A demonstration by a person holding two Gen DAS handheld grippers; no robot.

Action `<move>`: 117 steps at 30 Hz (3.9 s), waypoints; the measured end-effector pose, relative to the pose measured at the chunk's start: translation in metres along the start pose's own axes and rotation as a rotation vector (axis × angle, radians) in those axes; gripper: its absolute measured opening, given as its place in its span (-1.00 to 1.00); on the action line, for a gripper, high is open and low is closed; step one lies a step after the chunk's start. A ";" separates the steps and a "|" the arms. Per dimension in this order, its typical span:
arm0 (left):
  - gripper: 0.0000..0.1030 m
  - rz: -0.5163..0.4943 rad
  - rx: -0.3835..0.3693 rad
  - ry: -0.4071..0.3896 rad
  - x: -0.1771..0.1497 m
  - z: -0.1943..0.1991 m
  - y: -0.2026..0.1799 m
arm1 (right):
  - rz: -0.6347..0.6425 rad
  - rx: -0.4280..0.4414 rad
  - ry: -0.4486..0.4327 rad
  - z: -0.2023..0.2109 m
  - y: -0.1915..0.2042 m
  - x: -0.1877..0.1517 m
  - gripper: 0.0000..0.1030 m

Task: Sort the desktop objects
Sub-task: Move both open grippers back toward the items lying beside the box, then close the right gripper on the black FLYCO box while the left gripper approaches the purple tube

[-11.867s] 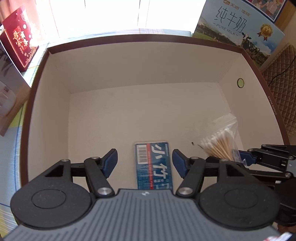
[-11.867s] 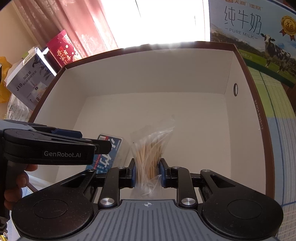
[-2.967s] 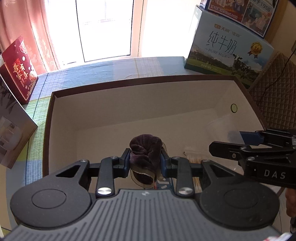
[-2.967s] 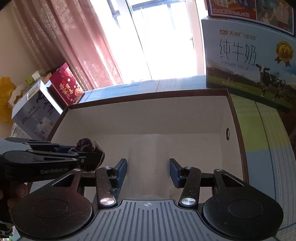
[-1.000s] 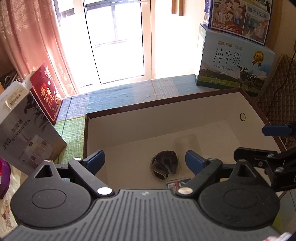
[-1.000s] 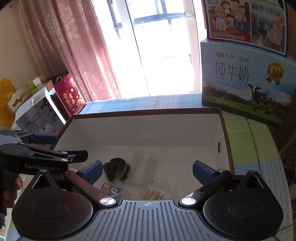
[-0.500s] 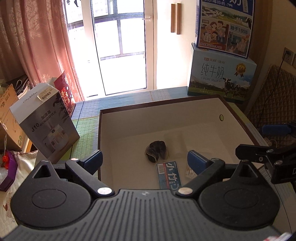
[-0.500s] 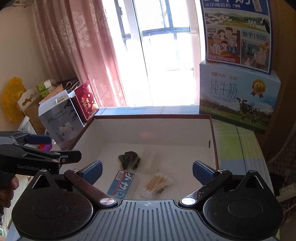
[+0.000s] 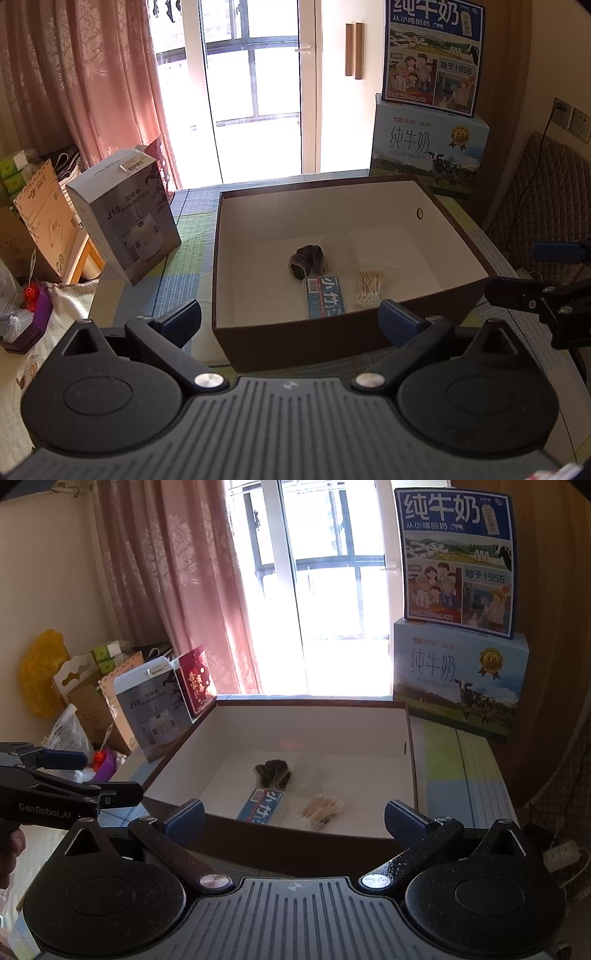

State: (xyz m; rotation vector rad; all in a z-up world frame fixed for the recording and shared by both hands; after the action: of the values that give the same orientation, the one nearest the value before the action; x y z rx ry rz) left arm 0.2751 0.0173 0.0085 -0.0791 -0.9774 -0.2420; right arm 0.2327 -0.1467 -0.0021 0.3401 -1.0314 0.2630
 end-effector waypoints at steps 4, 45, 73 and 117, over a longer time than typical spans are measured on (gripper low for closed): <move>0.97 0.007 0.005 0.001 -0.014 0.022 -0.004 | 0.017 0.008 0.006 0.018 0.006 -0.013 0.96; 0.97 0.022 0.060 0.178 -0.124 0.088 -0.031 | 0.027 0.066 0.221 0.072 0.018 -0.119 0.96; 0.97 0.036 0.074 0.264 -0.139 0.048 -0.017 | 0.023 0.046 0.313 0.038 0.022 -0.137 0.96; 0.71 -0.154 0.008 0.329 -0.150 -0.082 0.031 | 0.139 -0.059 0.306 -0.068 0.018 -0.141 0.47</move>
State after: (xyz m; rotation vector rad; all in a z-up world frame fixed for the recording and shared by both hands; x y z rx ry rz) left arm 0.2683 0.0579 -0.1601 0.0430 -0.6567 -0.3794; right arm 0.2105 -0.1111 -0.1536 0.1680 -0.7593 0.3962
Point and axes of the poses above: each gripper's, at about its wrist camera, not at the fingertips, and z roughly against the way its jaws point, y to its left, x to its top, the point moved 3 cm from there along -z, roughly the way its jaws point, and after that the axes turned 8 degrees about -y, right-handed, at the moved point
